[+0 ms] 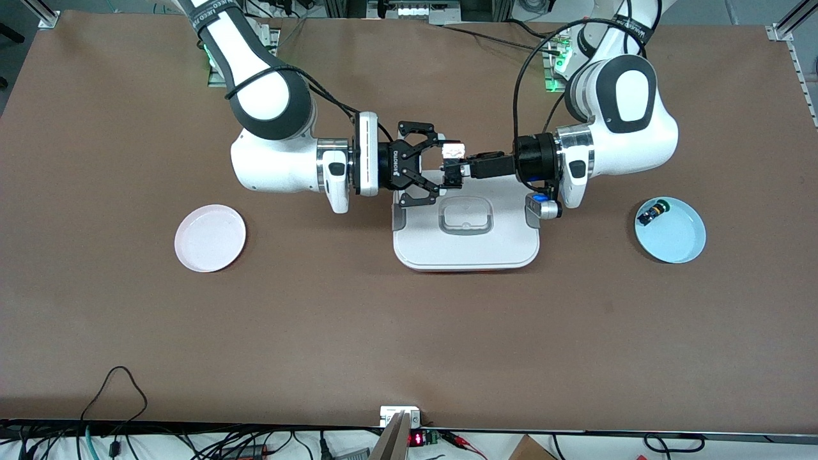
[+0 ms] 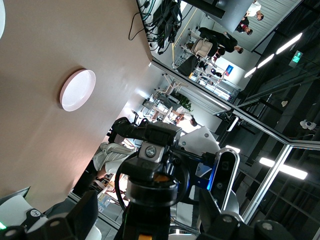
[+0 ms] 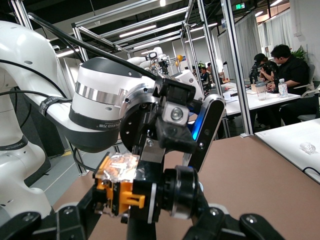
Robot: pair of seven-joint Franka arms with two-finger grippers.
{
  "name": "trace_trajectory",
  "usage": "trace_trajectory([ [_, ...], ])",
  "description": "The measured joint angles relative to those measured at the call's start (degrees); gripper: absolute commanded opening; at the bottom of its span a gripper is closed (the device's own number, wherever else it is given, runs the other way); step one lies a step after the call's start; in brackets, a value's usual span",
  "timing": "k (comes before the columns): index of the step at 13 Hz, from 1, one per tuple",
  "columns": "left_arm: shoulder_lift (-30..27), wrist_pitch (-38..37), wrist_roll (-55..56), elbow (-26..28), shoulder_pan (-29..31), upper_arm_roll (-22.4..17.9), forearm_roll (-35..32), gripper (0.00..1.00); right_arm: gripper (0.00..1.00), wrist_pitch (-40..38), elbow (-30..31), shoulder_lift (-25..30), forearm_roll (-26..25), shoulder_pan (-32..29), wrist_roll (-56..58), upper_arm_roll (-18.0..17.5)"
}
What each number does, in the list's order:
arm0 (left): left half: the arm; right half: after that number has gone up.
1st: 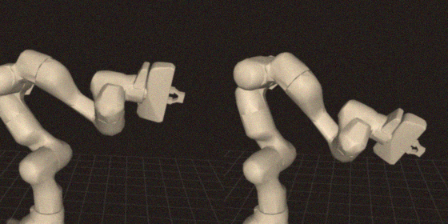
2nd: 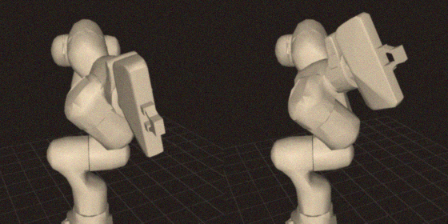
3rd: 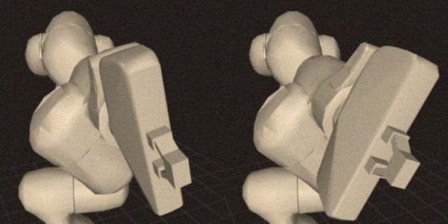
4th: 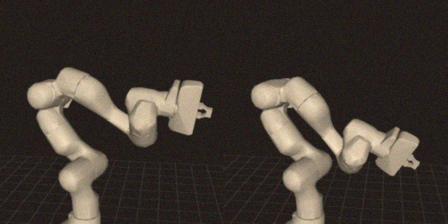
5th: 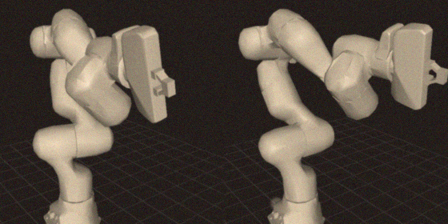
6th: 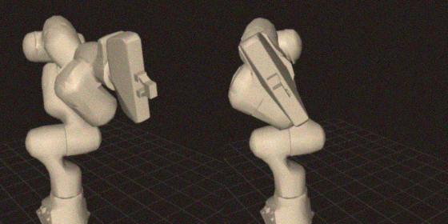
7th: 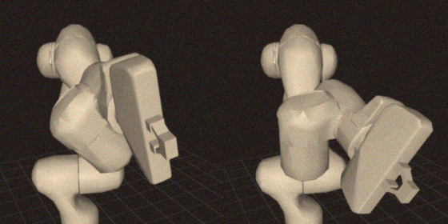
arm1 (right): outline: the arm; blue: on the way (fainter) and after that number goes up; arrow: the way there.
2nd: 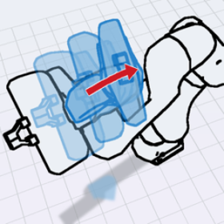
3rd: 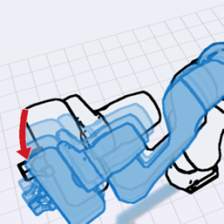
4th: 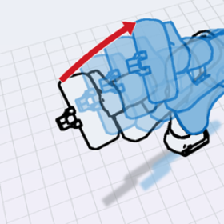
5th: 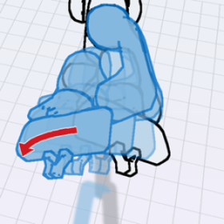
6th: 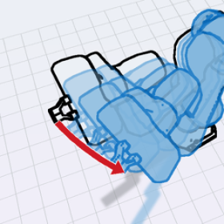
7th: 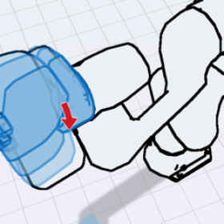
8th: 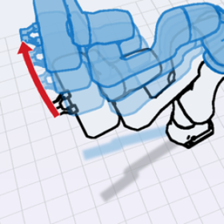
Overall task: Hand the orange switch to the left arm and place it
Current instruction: 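Grasp the switch with the left gripper and open the right gripper, then carry the switch to the blue plate while the right gripper withdraws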
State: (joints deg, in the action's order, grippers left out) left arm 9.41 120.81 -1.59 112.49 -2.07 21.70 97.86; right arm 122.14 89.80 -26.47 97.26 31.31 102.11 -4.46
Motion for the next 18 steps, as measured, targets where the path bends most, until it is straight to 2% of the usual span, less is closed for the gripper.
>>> trace_trajectory([
  [1, 0.0, 0.0, 0.0, 0.0, 0.0, 0.0, 0.0, 0.35, 0.13, 0.3, 0.0, 0.0, 0.2, 0.0, 0.0, 0.0],
  [4, 0.0, 0.0, -1.5, 0.0, 0.0, 0.0, 0.0, 0.03, 0.13, 0.7, 0.0, 0.0, 0.3, 0.1, 0.0, 0.0],
  [7, -0.1, 0.0, -3.4, 0.1, 0.2, 0.0, 0.1, 0.00, 0.14, 1.7, 0.0, -0.1, 0.6, 0.4, -0.1, 0.0],
  [8, -0.1, 0.0, -3.5, 0.2, 0.3, 0.0, 0.1, 0.00, 0.31, 2.1, 0.0, -0.1, 0.6, 0.5, -0.1, 0.0],
  [9, -0.1, -0.1, -3.6, 0.2, 0.4, -0.1, 0.1, 0.00, 0.94, 2.3, -0.1, -0.1, 0.8, 0.7, -0.3, 0.0],
  [10, -0.1, -0.3, -3.6, 0.2, 0.5, -0.1, 0.1, 0.00, 1.00, 2.5, -0.1, -0.1, 1.3, 0.8, -0.7, 0.0],
  [15, -0.1, -1.0, -3.5, 0.4, 2.5, -1.3, -3.5, 0.00, 1.00, 3.4, -0.1, -0.1, 2.7, 1.1, -4.0, 0.0],
  [18, -0.1, -4.9, -3.5, 0.6, 3.7, -4.7, -12.5, 0.00, 1.00, 3.4, 0.5, 0.0, 2.6, 0.9, -5.0, 0.4],
])
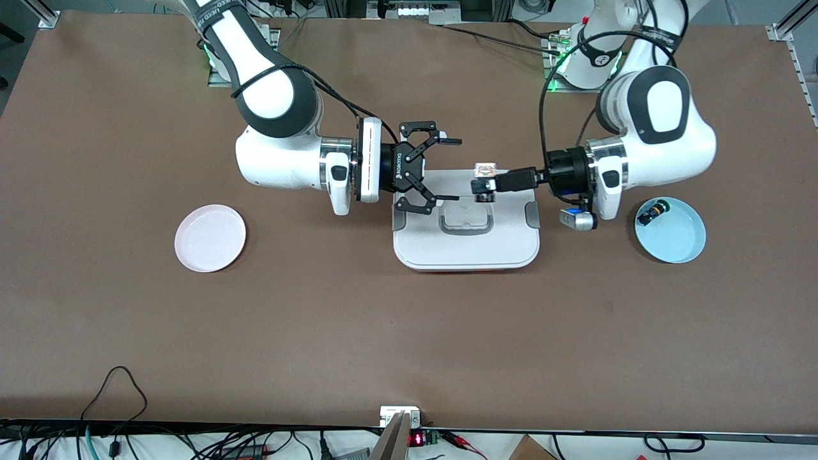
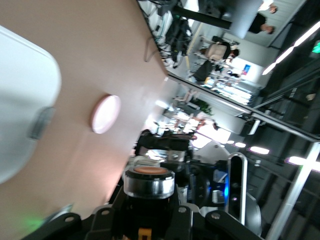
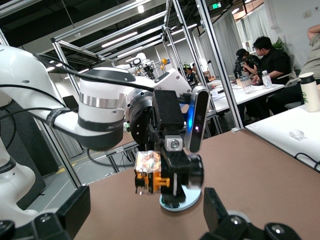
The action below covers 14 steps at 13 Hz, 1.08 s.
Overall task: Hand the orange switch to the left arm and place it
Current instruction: 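Carry the switch to the blue plate while the right gripper withdraws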
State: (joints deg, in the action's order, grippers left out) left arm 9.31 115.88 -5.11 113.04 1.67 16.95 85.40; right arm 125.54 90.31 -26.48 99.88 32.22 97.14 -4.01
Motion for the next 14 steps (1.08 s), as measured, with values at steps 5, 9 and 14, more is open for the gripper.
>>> trace_trajectory([
  [5, 0.4, -4.7, 0.1, 1.1, 2.2, -7.2, -36.1, 0.00, 1.00, -7.2, 3.8, 0.2, -3.9, -5.7, 0.0, 1.9],
  [9, 3.2, -4.8, -0.1, 1.5, 3.6, -12.0, -64.9, 0.00, 1.00, -17.8, 6.5, 0.7, -12.0, -13.0, -4.8, 2.9],
  [14, 8.9, 0.8, -0.8, 1.6, 4.5, -17.8, -86.5, 0.00, 1.00, -19.5, 7.0, 2.8, -34.3, -17.8, -30.8, 3.1],
])
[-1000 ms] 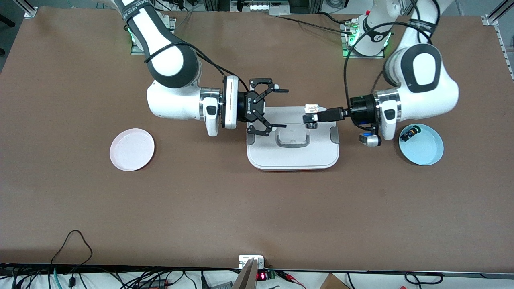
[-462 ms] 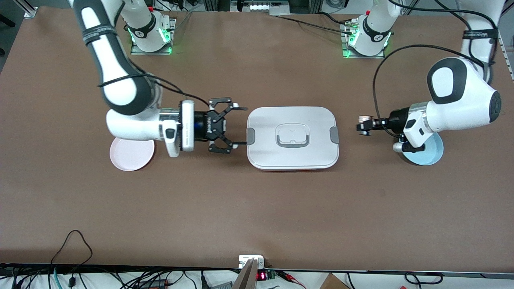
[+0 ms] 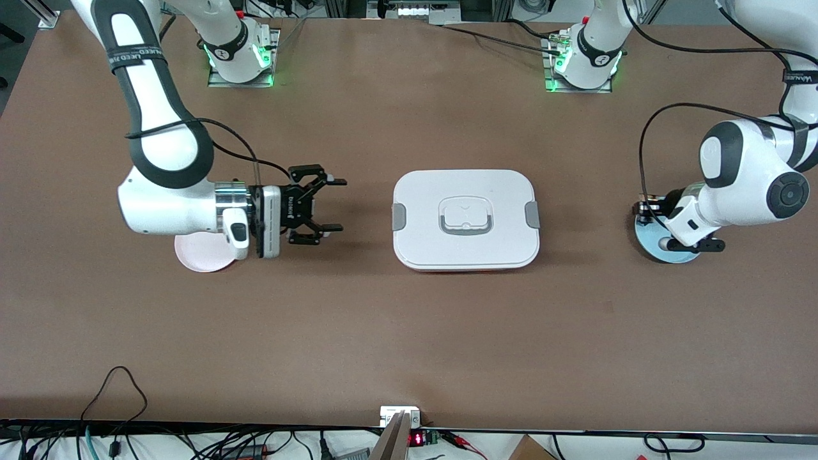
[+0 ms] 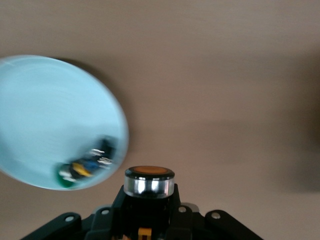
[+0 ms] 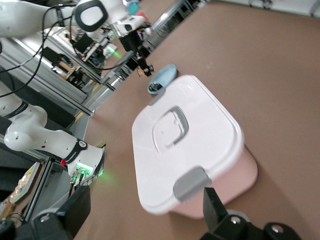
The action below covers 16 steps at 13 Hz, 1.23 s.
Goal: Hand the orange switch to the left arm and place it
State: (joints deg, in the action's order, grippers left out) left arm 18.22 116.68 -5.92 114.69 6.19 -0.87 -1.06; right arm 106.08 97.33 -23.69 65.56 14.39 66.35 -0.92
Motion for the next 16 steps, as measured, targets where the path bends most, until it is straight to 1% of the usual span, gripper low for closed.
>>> trace_trajectory([
  [2, 2.8, 5.5, -1.3, 0.1, 1.1, -2.2, -6.5, 0.00, 1.00, -1.4, 0.0, 0.9, -7.1, -2.3, -10.8, 0.1],
  [5, 6.9, 14.3, -7.6, 0.1, 3.0, -4.9, -8.2, 0.00, 1.00, -1.6, 0.0, 1.2, -17.5, -4.8, -29.3, 0.2],
  [7, 9.7, 19.2, -9.7, 0.2, 3.3, -6.2, -9.2, 0.00, 1.00, -2.8, -0.2, 1.3, -24.7, -6.5, -40.9, 0.2],
  [8, 10.9, 20.8, -10.1, 0.2, 3.6, -6.3, -9.5, 0.01, 1.00, -3.6, -0.4, 1.3, -29.8, -7.1, -45.6, 0.2],
  [9, 11.7, 21.6, -10.3, 0.2, 3.9, -6.4, -9.6, 0.05, 1.00, -4.0, -0.9, 1.3, -36.2, -7.2, -50.4, 0.2],
  [10, 12.1, 21.9, -10.4, 0.2, 4.0, -6.4, -9.7, 0.11, 1.00, -4.6, -1.6, 1.5, -42.4, -7.1, -55.2, 0.0],
  [11, 12.2, 22.0, -10.4, 0.2, 4.0, -6.4, -9.7, 0.26, 1.00, -6.5, -2.7, 1.8, -47.9, -7.0, -59.6, -0.3],
  [12, 12.2, 22.0, -10.4, 0.2, 4.0, -6.4, -9.7, 0.66, 1.00, -9.1, -4.0, 2.2, -52.2, -6.9, -62.5, -0.5],
  [13, 12.2, 22.0, -10.5, 0.2, 4.0, -6.4, -9.7, 1.00, 1.00, -11.8, -5.8, 2.7, -56.6, -6.9, -64.1, -0.5],
  [15, 12.1, 22.0, -10.6, 0.0, 4.0, -6.4, -9.8, 1.00, 1.00, -16.1, -10.4, 3.9, -64.7, -7.5, -64.9, -0.3],
  [16, 11.8, 21.2, -10.6, -0.5, 4.0, -6.4, -9.8, 1.00, 1.00, -17.3, -12.9, 4.5, -67.5, -8.2, -65.0, -0.1],
])
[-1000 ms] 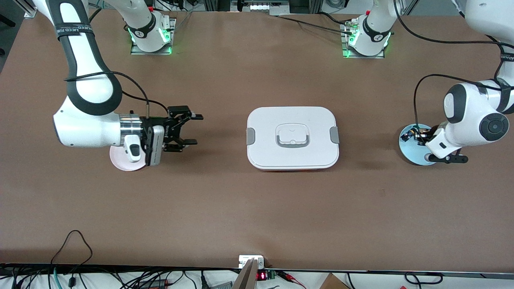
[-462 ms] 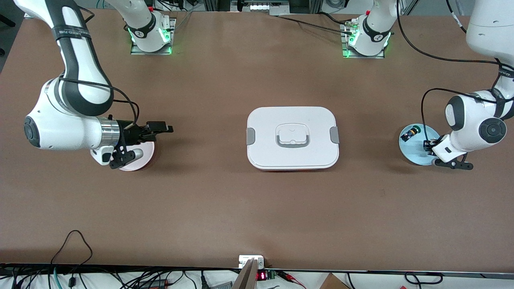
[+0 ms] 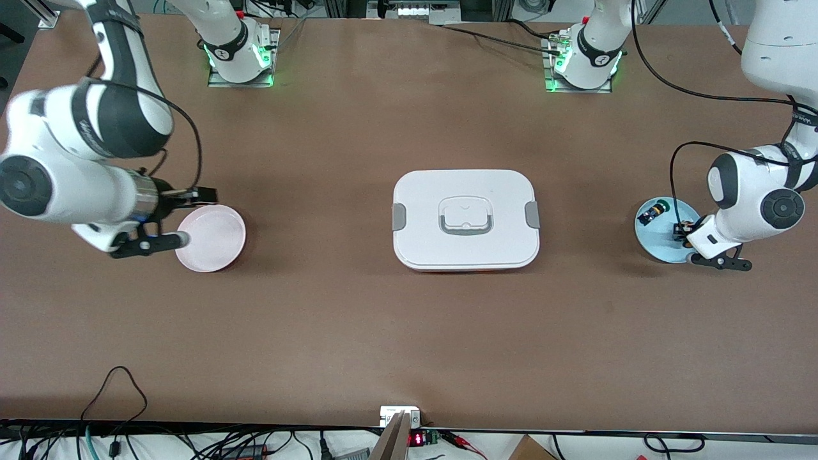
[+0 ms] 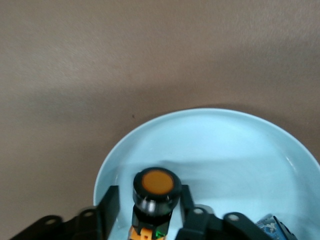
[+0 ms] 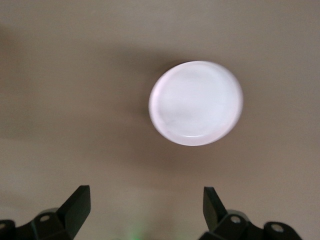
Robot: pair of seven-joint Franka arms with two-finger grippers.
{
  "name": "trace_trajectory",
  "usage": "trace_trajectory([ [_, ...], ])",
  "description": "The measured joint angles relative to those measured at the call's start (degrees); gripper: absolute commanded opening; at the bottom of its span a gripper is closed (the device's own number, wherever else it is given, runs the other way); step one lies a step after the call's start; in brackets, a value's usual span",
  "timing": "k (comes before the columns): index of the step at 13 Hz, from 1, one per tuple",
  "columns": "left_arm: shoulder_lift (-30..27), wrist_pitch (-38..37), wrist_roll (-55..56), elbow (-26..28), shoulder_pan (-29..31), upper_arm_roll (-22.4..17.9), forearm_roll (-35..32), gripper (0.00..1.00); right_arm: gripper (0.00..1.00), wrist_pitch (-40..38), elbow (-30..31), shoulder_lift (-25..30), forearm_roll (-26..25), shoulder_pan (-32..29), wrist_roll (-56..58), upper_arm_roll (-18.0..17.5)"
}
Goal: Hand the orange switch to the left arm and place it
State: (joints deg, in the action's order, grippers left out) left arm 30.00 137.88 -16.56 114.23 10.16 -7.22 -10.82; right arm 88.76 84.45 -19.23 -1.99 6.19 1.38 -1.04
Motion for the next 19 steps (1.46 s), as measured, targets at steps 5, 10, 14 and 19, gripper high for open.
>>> trace_trajectory([
  [5, -10.7, -12.7, 0.1, -5.7, -4.6, 0.9, 0.2, 1.00, 1.00, -1.0, -6.1, 4.0, -2.0, -3.5, -0.5, 1.6],
  [10, -24.7, -28.3, 2.4, -11.2, -8.7, 1.1, 10.6, 1.00, 1.00, -0.5, 2.9, 10.7, -2.0, -3.9, -1.2, 1.7],
  [14, -29.4, -39.2, 9.5, -16.0, -11.1, 1.5, 10.9, 1.00, 1.00, -0.7, 8.3, 16.0, -1.7, -4.1, -0.3, 2.1],
  [19, -28.8, -39.4, 9.8, -16.1, -11.2, 1.5, 10.9, 1.00, 1.00, -0.7, 8.5, 16.8, 0.9, -4.9, 0.7, 3.1],
])
